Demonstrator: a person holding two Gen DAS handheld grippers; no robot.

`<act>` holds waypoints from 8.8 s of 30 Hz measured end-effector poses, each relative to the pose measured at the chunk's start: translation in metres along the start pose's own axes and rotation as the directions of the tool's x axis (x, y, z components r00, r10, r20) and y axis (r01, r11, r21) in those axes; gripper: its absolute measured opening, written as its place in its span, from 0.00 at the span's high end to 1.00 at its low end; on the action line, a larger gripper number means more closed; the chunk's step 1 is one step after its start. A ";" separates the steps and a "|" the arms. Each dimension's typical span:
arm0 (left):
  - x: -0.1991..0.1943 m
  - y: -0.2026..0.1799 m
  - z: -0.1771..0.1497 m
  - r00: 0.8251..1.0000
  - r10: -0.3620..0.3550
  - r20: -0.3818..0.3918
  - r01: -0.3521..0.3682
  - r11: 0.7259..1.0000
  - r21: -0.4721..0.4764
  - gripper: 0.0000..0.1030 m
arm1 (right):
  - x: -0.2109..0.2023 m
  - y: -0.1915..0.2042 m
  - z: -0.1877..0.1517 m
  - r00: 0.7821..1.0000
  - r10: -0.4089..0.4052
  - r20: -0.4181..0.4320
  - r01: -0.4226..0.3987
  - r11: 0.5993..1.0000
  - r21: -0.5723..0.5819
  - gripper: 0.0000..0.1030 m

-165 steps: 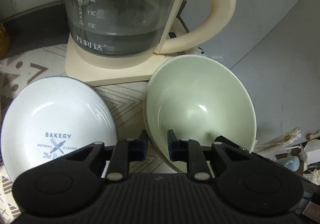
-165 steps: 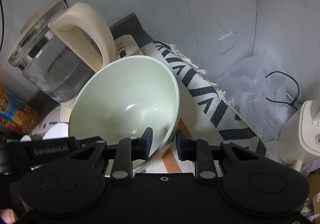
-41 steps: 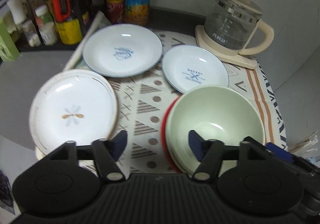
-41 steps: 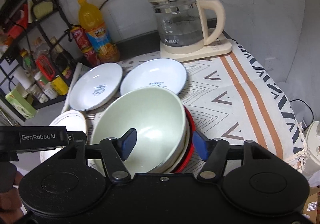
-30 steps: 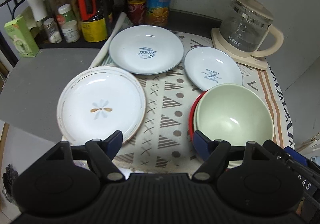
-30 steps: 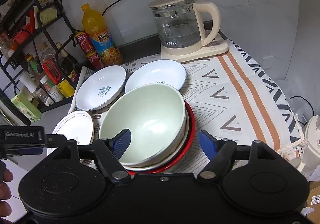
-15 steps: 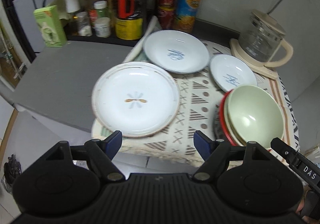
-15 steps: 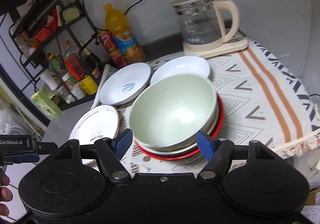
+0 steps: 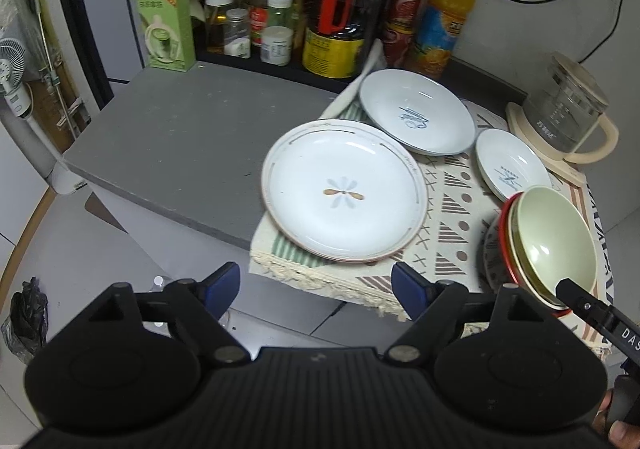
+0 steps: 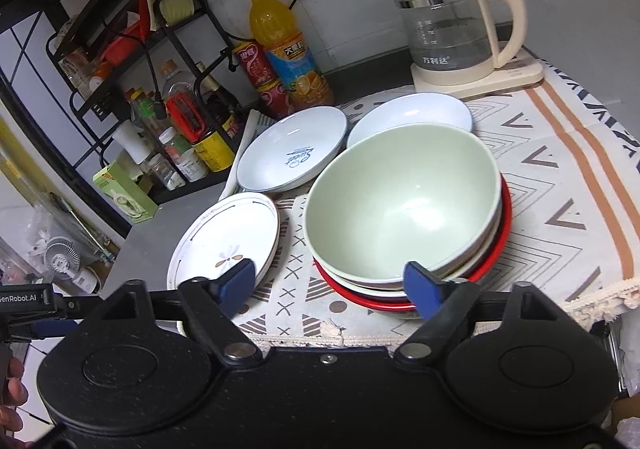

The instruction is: Organize plates and bowls

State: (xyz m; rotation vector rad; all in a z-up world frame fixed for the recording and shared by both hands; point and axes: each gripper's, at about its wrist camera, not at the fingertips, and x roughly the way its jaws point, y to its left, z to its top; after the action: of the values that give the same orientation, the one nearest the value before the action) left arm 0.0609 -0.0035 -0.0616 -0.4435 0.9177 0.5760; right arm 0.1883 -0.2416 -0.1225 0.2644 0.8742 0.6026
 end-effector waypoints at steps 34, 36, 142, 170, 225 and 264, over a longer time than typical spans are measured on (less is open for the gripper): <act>0.112 0.030 0.108 0.986 -0.120 -0.112 0.134 0.982 0.132 0.21 | 0.095 0.080 0.070 0.984 -0.172 -0.042 0.168 0.983 -0.075 0.08; 0.119 0.028 0.114 0.987 -0.118 -0.113 0.135 0.978 0.157 0.21 | 0.102 0.082 0.072 0.983 -0.179 -0.044 0.175 0.982 -0.073 0.10; 0.183 -0.003 0.133 0.946 -0.312 -0.084 0.315 0.949 0.025 0.85 | 0.164 0.075 0.059 0.986 -0.145 -0.084 0.144 0.989 -0.019 0.83; 0.155 0.019 0.072 0.971 -0.231 -0.059 0.229 0.972 -0.042 0.85 | 0.152 0.077 0.020 0.984 -0.115 -0.136 0.099 0.988 -0.121 0.85; 0.150 0.074 0.059 0.978 -0.144 -0.148 0.142 0.990 -0.028 0.80 | 0.154 0.100 -0.006 0.961 -0.139 -0.239 0.104 0.982 -0.155 0.74; 0.157 -0.023 0.173 0.906 -0.367 -0.210 0.419 0.843 0.338 0.00 | 0.068 0.076 0.073 0.916 -0.388 0.103 0.374 0.917 0.138 0.00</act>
State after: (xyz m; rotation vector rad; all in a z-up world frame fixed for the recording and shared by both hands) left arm 0.2556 0.1227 -0.0977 -0.3118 1.0077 -0.0168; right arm 0.2491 -0.1382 -0.0859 0.2258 0.8094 0.1677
